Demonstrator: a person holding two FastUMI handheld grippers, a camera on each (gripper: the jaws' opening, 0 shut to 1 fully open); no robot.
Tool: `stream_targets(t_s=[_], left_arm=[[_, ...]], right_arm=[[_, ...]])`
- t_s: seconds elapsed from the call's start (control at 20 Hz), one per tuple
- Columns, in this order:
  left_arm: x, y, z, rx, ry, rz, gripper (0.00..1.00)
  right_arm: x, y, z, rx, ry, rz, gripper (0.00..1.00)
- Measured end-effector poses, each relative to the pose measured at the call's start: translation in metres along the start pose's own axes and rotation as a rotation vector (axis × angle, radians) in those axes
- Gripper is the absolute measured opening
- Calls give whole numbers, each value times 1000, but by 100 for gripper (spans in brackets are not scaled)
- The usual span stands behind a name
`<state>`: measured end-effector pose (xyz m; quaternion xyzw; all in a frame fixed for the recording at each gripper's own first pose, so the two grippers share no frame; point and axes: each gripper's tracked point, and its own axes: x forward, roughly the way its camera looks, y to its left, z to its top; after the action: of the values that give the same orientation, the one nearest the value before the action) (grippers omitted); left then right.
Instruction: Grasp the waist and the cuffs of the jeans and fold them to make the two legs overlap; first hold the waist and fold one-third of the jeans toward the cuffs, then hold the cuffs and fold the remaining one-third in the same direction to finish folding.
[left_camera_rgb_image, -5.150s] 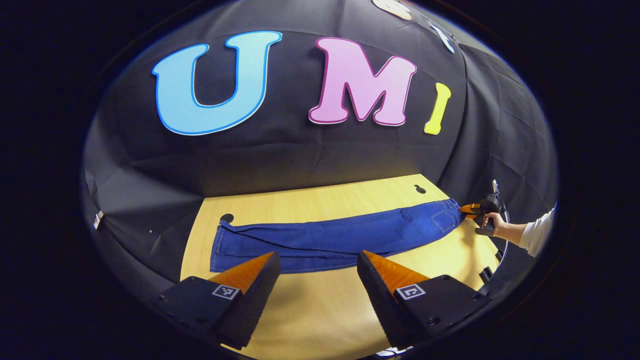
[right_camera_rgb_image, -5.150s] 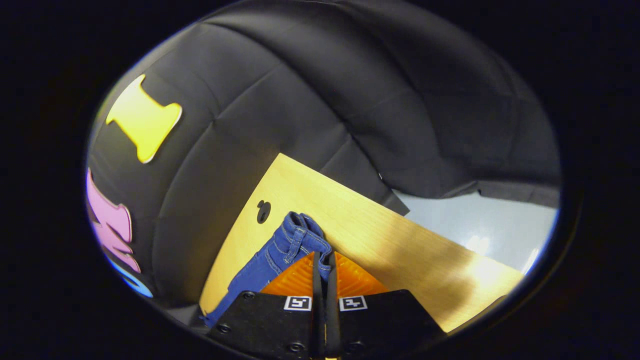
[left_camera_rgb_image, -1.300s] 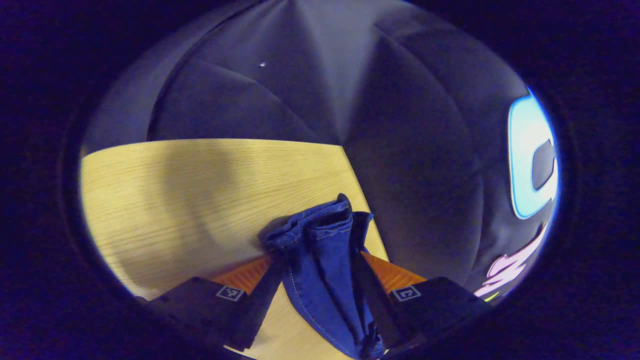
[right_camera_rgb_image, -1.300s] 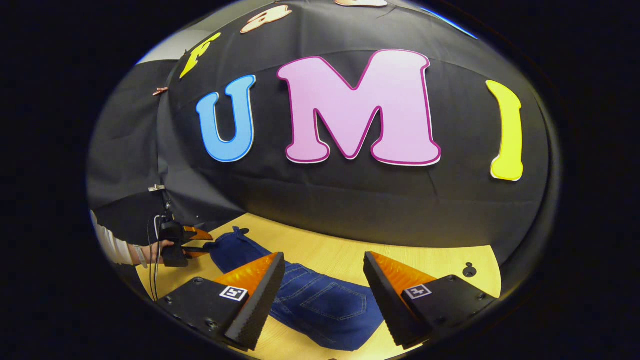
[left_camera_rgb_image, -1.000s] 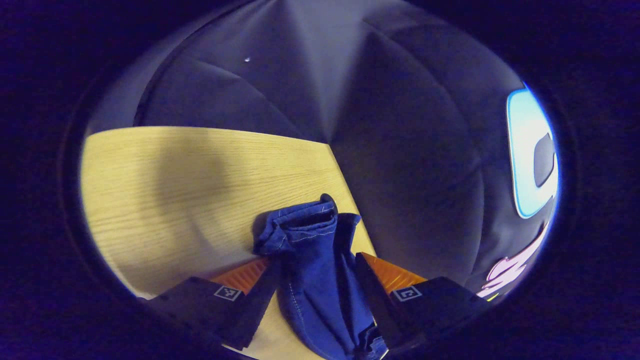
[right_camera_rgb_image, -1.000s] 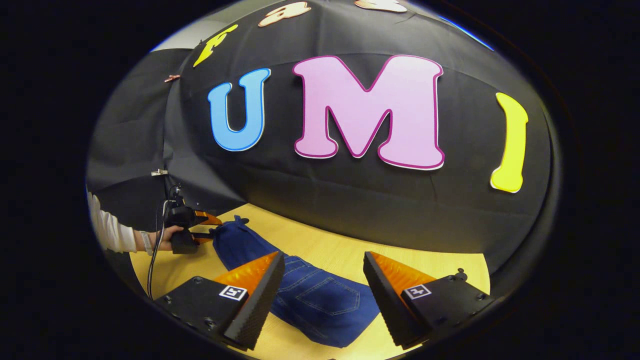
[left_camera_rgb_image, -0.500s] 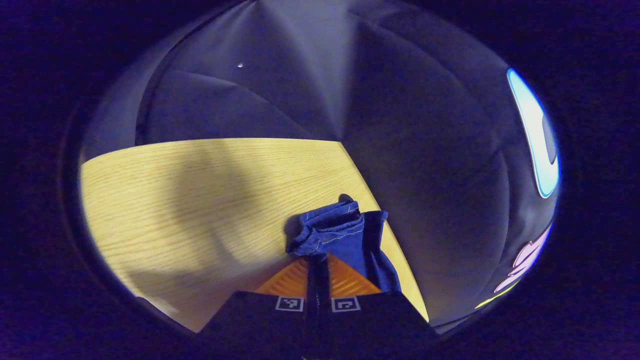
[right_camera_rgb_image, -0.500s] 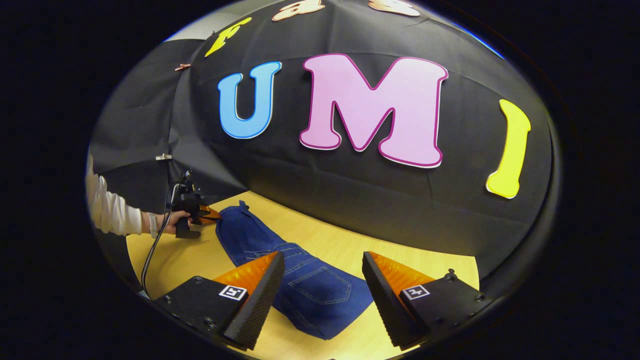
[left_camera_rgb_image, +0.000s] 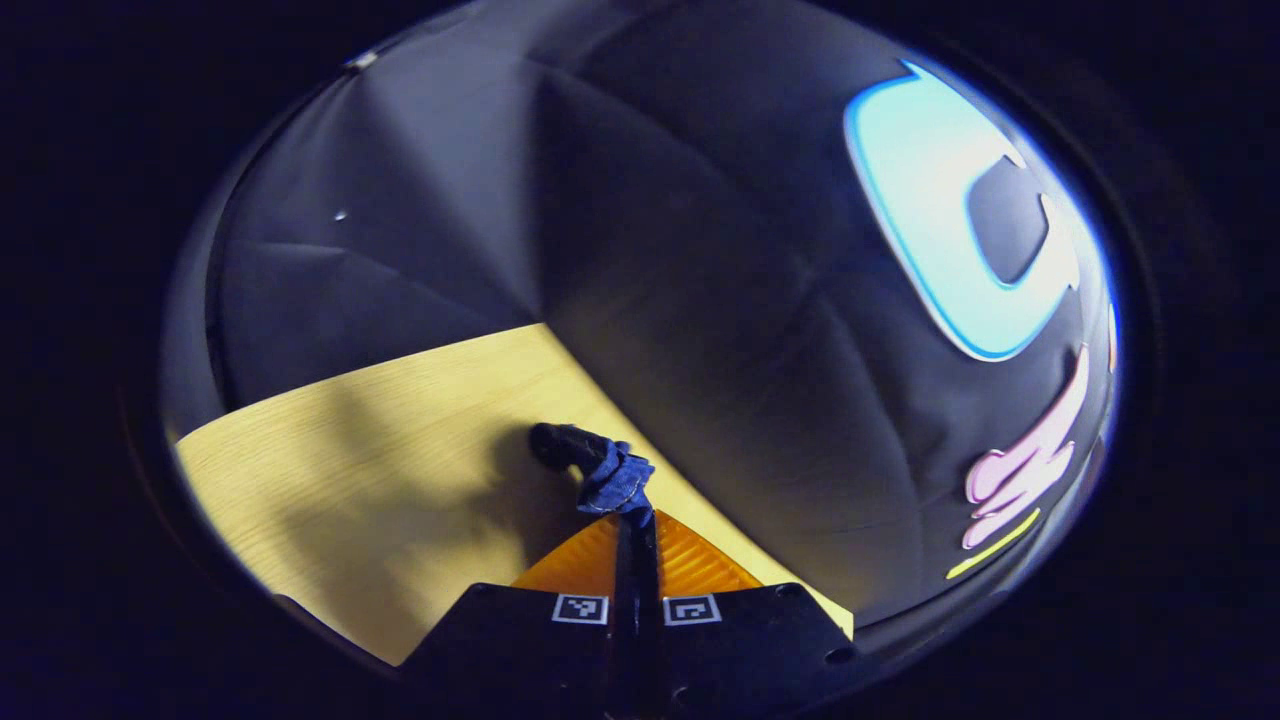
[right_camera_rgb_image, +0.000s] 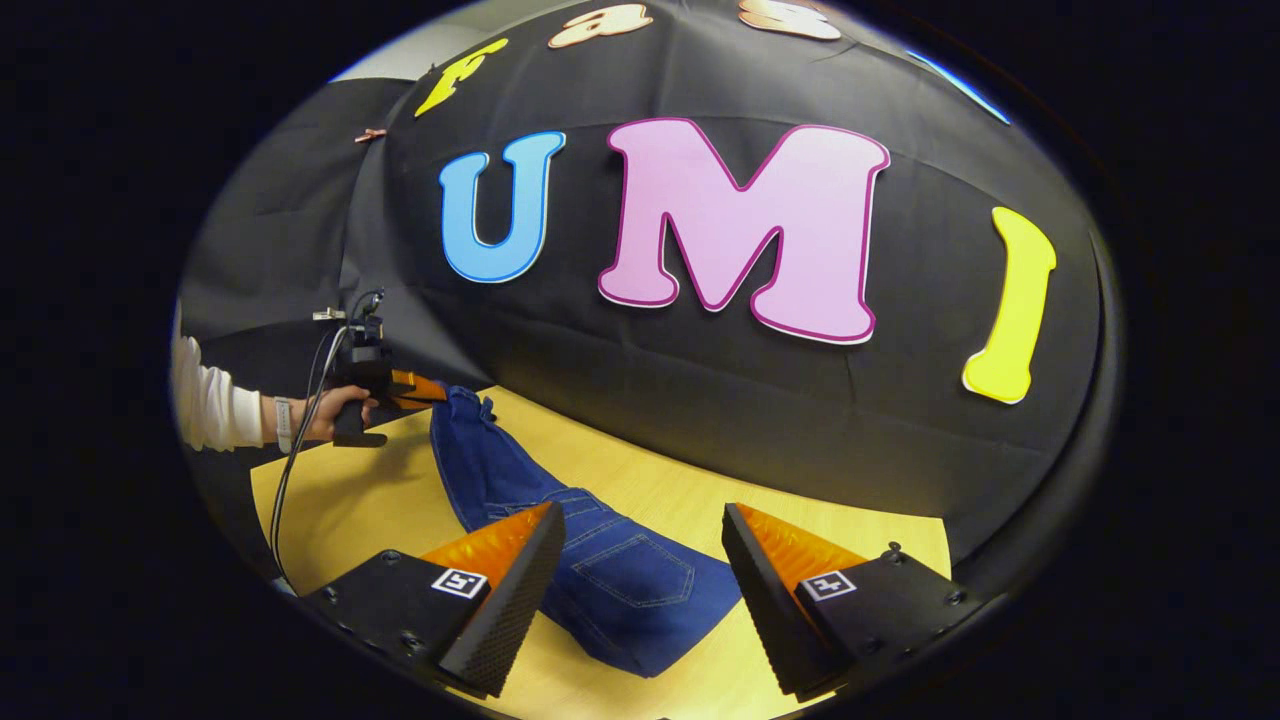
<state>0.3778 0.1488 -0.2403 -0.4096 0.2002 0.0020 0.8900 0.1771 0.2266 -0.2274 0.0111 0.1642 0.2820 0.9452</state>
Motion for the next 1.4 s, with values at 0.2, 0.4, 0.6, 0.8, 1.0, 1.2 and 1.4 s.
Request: stream_targets(t_s=[0.2,0.4,0.6,0.8,1.0,1.2,1.4], left_arm=[[-50,-109,-33,121,92,-277,6],[-95,-241,-106,275,235,-570,6],[-100,-287,-254,447,457,-663,6],[-67,-219,-366,809,651,-366,6],[-69,-220,-364,1208,598,-205,19],[-76,-221,-355,1348,491,-70,100],[-95,-241,-336,1233,374,-57,98]], right_arm=[[-14,-3,-3,-5,-7,-10,97],[-34,-18,-8,21,-8,-42,98],[-62,-40,2,23,-40,-100,97],[-92,-69,6,-3,-47,-157,97],[-114,-88,-5,-18,-36,-172,97],[-117,-86,-13,5,-23,-116,97],[-116,-85,-8,-21,-32,-71,97]])
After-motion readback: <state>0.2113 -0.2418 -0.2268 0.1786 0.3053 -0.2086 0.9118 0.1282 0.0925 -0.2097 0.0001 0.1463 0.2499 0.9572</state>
